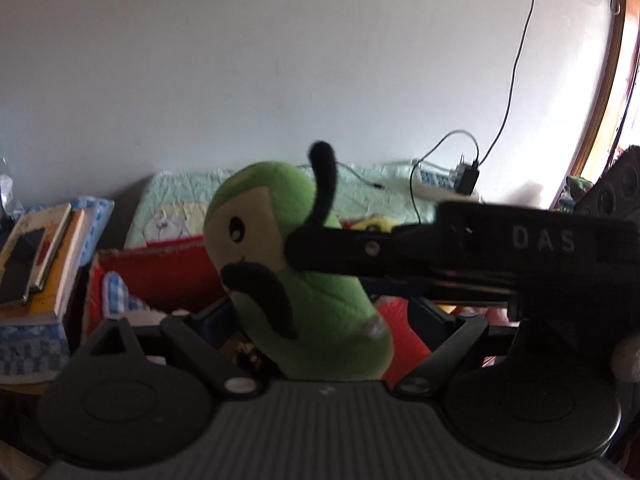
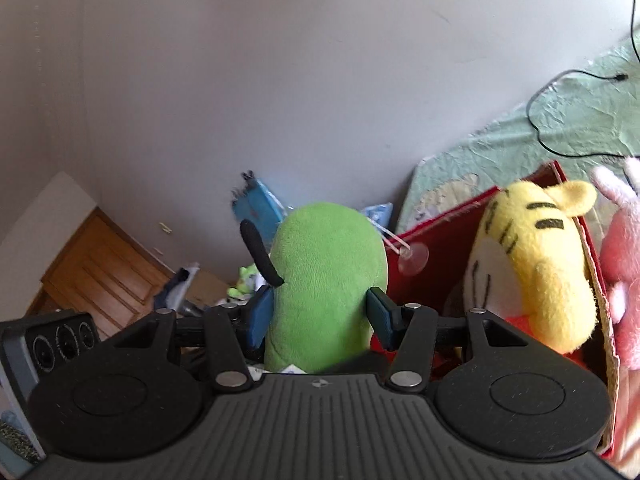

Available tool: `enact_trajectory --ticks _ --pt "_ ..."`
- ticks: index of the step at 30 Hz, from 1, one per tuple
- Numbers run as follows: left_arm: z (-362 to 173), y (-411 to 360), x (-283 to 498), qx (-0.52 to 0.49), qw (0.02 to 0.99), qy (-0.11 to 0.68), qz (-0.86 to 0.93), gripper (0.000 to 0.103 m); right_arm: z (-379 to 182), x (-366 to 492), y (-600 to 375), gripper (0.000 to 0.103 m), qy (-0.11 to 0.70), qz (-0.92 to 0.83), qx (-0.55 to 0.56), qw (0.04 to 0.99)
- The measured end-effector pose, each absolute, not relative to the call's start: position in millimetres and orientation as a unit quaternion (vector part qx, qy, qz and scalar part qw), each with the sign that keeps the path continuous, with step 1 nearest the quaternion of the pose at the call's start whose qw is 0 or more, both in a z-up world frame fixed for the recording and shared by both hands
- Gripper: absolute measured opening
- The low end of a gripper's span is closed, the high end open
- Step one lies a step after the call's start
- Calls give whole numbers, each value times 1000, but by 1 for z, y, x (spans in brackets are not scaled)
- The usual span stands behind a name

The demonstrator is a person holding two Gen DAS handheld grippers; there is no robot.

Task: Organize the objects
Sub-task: 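Lift the green plush with the right gripper and carry it to the red box, then lower the green plush into the red box and open the right gripper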

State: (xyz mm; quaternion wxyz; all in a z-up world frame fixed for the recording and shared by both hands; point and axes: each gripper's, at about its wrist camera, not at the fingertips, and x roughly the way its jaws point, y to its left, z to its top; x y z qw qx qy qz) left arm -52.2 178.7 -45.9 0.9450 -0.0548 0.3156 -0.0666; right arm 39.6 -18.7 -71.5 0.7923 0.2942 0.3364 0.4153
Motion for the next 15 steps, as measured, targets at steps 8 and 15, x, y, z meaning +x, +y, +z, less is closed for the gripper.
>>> enact_trajectory --ticks 8,15 --pt "-75 184 -31 -66 925 364 -85 89 -93 42 -9 54 363 374 275 807" --pt "-83 186 -24 -50 923 372 -78 91 -100 42 -3 44 364 348 236 831"
